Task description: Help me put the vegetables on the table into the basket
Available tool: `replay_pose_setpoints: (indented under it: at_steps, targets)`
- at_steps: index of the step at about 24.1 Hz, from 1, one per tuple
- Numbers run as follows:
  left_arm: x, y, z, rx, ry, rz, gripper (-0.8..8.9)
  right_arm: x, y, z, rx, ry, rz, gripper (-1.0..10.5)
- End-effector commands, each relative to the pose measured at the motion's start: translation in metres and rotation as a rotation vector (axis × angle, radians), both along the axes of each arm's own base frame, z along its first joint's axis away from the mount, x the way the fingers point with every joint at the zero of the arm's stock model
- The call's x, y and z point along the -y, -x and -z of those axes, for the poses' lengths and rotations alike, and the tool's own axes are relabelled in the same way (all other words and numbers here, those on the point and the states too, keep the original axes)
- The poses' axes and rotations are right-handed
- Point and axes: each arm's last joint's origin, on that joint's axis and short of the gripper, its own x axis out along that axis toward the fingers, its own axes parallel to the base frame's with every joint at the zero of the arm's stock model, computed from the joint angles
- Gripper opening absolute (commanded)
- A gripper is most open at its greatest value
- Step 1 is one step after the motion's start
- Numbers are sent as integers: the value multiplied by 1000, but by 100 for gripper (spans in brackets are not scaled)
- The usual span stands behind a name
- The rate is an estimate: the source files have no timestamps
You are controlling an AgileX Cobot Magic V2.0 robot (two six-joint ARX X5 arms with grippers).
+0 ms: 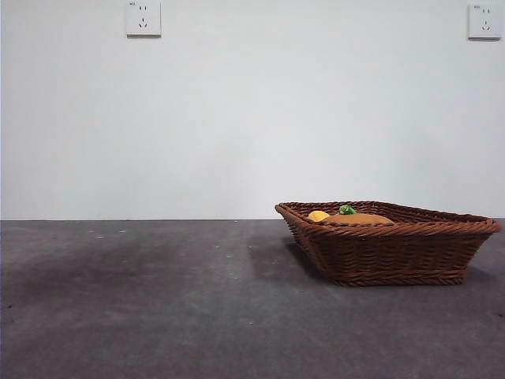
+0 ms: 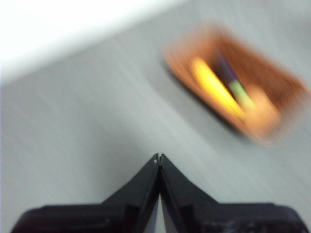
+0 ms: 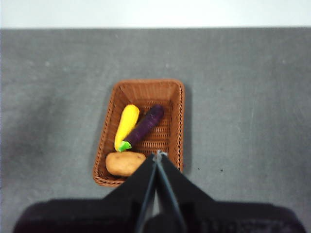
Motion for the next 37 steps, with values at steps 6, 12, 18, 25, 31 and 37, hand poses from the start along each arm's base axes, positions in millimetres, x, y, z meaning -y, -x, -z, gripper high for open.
replay_pose_setpoints:
  at_steps: [6, 12, 18, 25, 31, 37]
  targets:
    - [-35, 12, 110, 272, 80, -218, -3, -14, -47, 18, -154, 40, 9, 0]
    - [-41, 19, 220, 209, 174, -159, -3, -29, -103, 45, -308, 93, 19, 0]
    - [-45, 25, 251, 194, 230, -298, -3, -40, -139, 70, -417, 126, 18, 0]
    - [-46, 26, 259, 170, 219, -332, -3, -43, -151, 78, -430, 129, 18, 0]
    - [-50, 27, 257, 225, 222, -378, -3, -46, -160, 71, -317, 96, 19, 0]
    - [-51, 27, 256, 231, 224, -389, -3, -49, -171, 62, -178, 54, 19, 0]
